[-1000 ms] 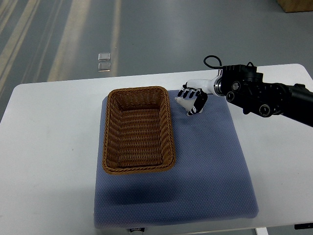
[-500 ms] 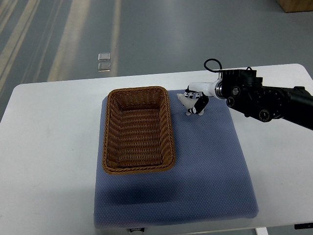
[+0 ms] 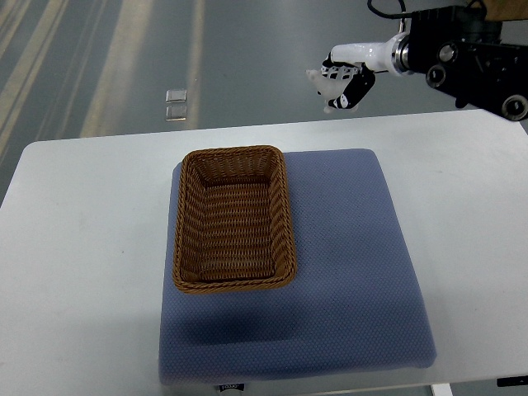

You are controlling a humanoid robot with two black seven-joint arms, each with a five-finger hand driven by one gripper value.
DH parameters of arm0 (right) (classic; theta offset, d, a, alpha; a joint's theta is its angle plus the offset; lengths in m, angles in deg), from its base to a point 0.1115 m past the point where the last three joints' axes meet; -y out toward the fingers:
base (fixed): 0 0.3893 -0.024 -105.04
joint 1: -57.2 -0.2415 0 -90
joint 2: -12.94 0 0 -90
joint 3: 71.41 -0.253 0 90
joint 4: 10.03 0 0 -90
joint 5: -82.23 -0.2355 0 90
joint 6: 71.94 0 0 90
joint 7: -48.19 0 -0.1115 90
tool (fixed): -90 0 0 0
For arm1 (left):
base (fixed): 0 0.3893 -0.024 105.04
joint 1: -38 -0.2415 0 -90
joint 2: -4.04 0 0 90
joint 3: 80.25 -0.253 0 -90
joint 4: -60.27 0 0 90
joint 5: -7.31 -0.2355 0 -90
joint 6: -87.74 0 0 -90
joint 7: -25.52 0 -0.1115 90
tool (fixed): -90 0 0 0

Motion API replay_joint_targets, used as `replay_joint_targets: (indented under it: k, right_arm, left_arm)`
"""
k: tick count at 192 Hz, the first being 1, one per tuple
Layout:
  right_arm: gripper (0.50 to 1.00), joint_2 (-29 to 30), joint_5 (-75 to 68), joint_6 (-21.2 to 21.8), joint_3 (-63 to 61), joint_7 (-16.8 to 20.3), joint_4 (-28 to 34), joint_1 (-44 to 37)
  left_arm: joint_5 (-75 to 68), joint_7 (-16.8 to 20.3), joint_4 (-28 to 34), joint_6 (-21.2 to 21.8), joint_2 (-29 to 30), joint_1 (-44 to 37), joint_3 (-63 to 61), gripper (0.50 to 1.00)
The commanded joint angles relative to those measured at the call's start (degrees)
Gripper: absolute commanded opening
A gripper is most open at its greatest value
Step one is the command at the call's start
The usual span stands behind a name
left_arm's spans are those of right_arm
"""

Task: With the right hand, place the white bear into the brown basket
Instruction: 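Carry the bear over the brown basket and lower it inside, then open the right hand to release the bear into the basket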

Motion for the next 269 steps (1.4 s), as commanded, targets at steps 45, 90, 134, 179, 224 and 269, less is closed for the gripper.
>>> replay_joint_targets:
  k: [45, 90, 134, 179, 224, 269]
  right_arm:
    - [0.5, 0.89, -0.72, 0.8, 0.24, 0.08, 4.83, -3.76]
    - [0.5, 12.76, -7.49, -3.51, 0.41, 0.0, 3.43, -1.12]
    - [0.5, 24.27, -6.87, -7.2, 0.5, -0.09, -2.73, 5.64]
    - [0.5, 26.21, -5.38, -9.92, 1.64, -0.09, -6.15, 11.8]
    - [0.517, 26.21, -5.11, -11.51, 2.52, -0.18, -7.56, 15.14]
    - [0.594, 26.21, -5.2, -11.95, 2.43, -0.18, -7.65, 16.81]
  left_arm:
    - [0.0, 0.0, -0.1, -0.17, 0.0, 0.0, 0.0, 1.0]
    - [0.0, 0.0, -0.01, -0.17, 0.0, 0.0, 0.0, 1.0]
    - [0.09, 0.0, -0.01, 0.0, 0.0, 0.0, 0.18, 1.0]
    - [0.0, 0.0, -0.1, 0.09, 0.0, 0.0, 0.0, 1.0]
    - [0.0, 0.0, -0.1, 0.09, 0.0, 0.0, 0.0, 1.0]
    - [0.0, 0.0, -0.18, 0.09, 0.0, 0.0, 0.0, 1.0]
